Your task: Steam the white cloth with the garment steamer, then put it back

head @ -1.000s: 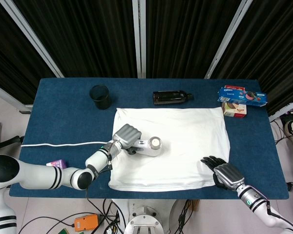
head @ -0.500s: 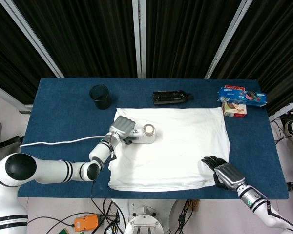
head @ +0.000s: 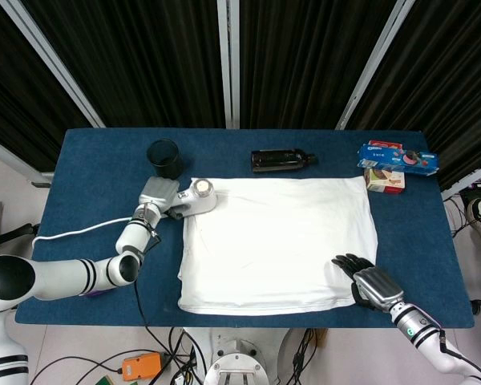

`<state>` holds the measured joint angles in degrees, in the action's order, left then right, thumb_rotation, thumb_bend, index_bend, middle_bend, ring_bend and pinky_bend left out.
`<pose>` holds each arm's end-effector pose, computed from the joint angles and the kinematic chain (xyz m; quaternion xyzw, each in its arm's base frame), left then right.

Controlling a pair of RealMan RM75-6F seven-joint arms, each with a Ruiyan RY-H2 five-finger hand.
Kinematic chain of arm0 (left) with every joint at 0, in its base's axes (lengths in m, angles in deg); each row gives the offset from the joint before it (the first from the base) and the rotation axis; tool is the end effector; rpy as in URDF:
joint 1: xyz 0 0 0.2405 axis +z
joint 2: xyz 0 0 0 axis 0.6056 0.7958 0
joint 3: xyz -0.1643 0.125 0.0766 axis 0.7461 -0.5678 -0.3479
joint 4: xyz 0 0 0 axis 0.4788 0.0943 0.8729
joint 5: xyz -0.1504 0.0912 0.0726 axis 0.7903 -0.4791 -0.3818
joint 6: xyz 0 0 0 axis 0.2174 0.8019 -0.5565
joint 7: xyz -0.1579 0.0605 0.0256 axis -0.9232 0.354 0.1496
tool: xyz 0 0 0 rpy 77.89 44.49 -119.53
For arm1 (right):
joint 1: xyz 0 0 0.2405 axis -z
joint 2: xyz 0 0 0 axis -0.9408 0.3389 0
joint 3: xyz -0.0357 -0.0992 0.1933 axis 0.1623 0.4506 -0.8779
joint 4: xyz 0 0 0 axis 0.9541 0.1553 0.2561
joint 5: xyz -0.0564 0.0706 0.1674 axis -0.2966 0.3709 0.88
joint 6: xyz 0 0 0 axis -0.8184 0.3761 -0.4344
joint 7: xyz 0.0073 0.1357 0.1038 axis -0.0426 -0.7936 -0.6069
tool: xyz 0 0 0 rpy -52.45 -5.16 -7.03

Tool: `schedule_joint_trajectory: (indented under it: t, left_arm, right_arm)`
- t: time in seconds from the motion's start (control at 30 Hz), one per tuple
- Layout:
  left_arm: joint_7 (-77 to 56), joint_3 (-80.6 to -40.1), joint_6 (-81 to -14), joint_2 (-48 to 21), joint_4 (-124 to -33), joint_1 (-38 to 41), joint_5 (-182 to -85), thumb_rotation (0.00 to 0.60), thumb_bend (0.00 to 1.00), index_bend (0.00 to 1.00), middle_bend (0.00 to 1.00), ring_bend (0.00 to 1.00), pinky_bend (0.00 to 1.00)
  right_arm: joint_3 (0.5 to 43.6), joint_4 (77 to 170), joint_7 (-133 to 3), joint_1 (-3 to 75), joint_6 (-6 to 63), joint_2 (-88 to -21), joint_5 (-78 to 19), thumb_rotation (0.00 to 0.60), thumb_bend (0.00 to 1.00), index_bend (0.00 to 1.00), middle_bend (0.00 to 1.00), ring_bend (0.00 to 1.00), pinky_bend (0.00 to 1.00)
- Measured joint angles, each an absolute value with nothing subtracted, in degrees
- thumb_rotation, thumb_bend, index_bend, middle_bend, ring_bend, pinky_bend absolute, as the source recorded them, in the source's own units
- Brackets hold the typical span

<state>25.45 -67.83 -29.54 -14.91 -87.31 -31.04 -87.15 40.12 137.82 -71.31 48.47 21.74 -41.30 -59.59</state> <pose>-0.1184 0.3948 -0.0075 -0.7508 -0.4278 -0.1800 0.4700 -0.2486 -0.2106 0.0339 0.7673 -0.4728 0.2727 0.3367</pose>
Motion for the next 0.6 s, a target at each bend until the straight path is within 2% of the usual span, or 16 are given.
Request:
schedule_joint_trajectory:
  t: [0.23, 0.6]
  left_arm:
    - [24.44, -65.09, -32.42, -15.06, -92.94, -30.82, -92.96, 0.426, 0.57, 0.84, 0.91, 0.81, 0.77]
    - [32.60, -63.91, -37.54, -22.19, -97.71, -34.98, -96.79, 0.373, 0.56, 0.84, 0.91, 0.81, 0.77]
  right_arm:
    - [40.23, 137.96, -71.25, 48.21, 21.79, -41.32, -59.51, 0.600, 1.00, 0.11, 0.12, 0.06, 0.18]
    - [40.51, 137.99, -71.36, 48.39, 22.15, -41.23, -58.94, 0.600, 1.00, 0.11, 0.12, 0.06, 0.18]
